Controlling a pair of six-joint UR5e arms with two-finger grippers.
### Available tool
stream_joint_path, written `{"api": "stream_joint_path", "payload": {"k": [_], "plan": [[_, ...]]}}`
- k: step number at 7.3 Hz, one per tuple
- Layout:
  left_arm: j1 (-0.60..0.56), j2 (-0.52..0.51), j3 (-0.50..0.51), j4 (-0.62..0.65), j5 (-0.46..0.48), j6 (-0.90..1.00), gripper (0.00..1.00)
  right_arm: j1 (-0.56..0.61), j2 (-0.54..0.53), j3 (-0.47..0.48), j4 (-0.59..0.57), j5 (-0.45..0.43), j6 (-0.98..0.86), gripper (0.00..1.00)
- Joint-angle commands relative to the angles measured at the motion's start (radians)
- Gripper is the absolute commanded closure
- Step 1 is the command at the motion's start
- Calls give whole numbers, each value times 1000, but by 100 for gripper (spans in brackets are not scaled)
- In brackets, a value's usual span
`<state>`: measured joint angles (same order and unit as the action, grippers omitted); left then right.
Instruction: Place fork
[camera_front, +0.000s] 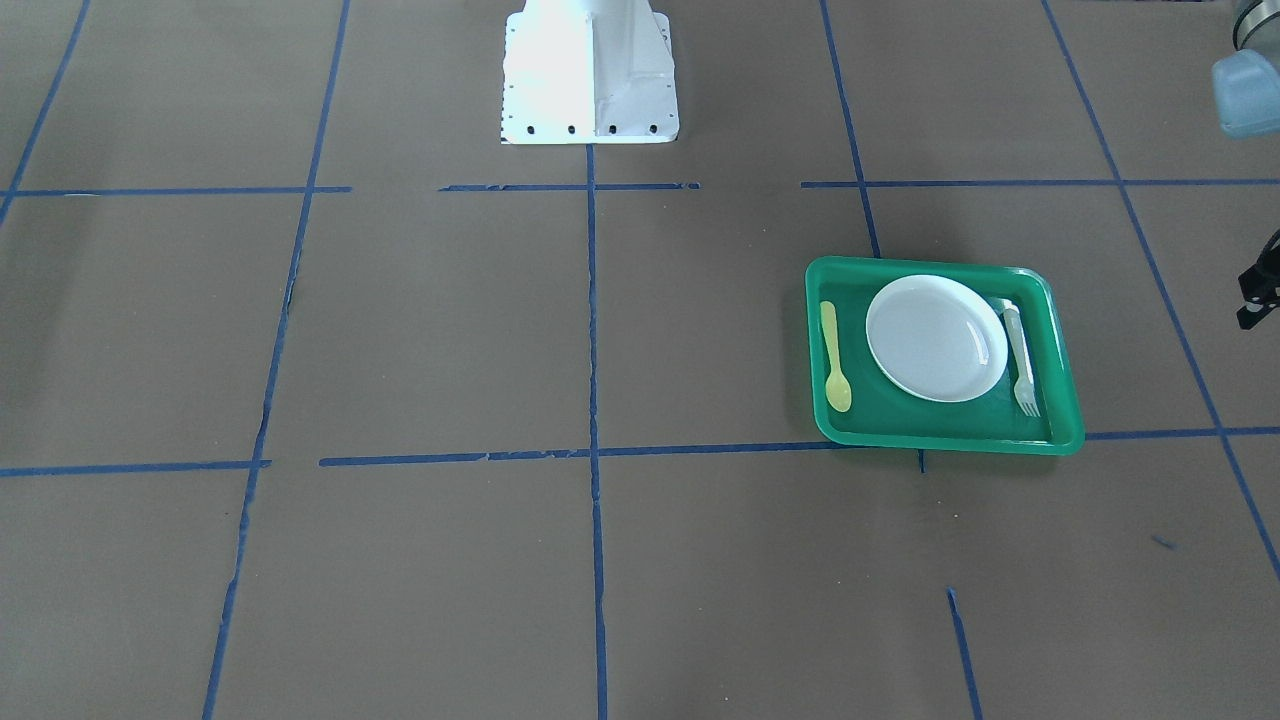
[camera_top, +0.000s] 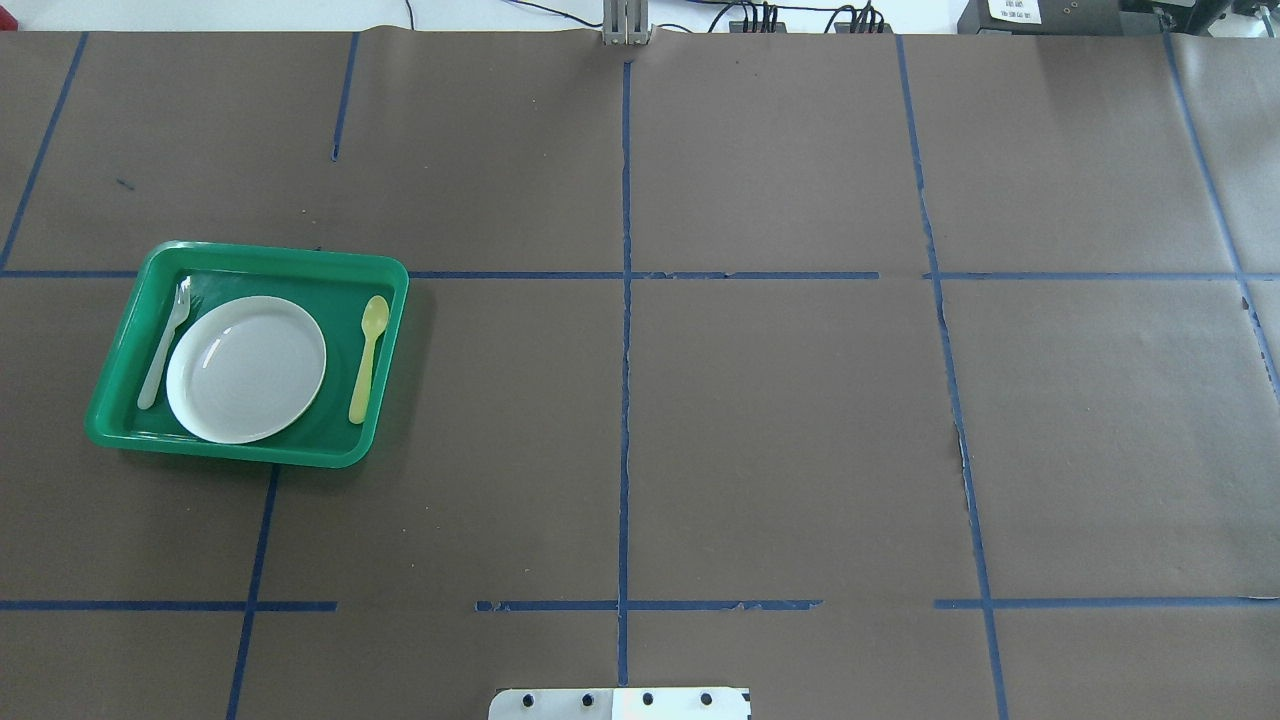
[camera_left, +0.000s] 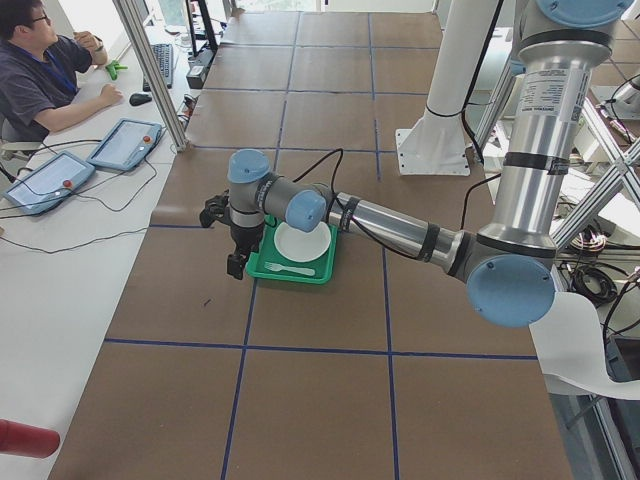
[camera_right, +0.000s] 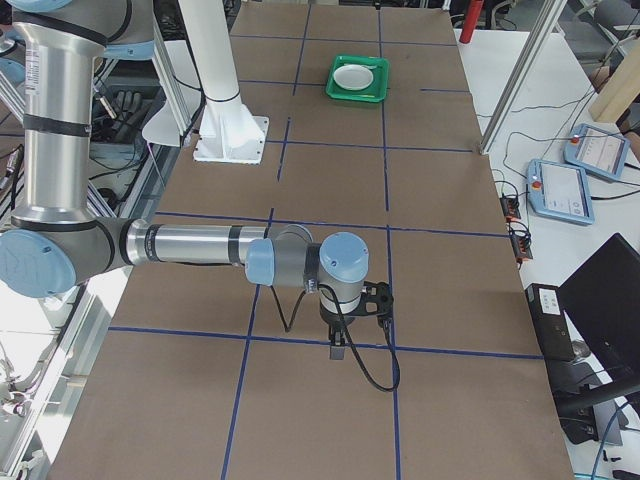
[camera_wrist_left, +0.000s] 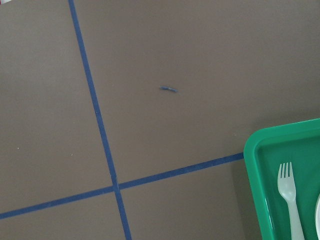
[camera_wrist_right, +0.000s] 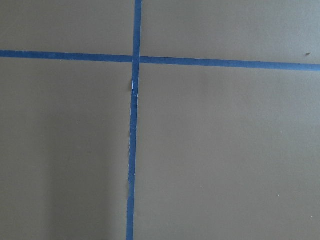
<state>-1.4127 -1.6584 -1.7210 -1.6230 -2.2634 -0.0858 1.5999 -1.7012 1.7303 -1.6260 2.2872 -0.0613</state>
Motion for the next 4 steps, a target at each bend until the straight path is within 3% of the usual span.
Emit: {"api": "stream_joint_path", "payload": {"k": [1, 2, 4], "plan": [[-110, 120, 8, 6, -102, 107, 0, 0, 0, 0, 0, 0, 0, 0], [-144, 193, 6, -1, -105, 198, 0, 0, 0, -2, 0, 0, 0, 0], [-150, 201, 20, 9, -99, 201, 0, 0, 0, -2, 0, 0, 0, 0]]}}
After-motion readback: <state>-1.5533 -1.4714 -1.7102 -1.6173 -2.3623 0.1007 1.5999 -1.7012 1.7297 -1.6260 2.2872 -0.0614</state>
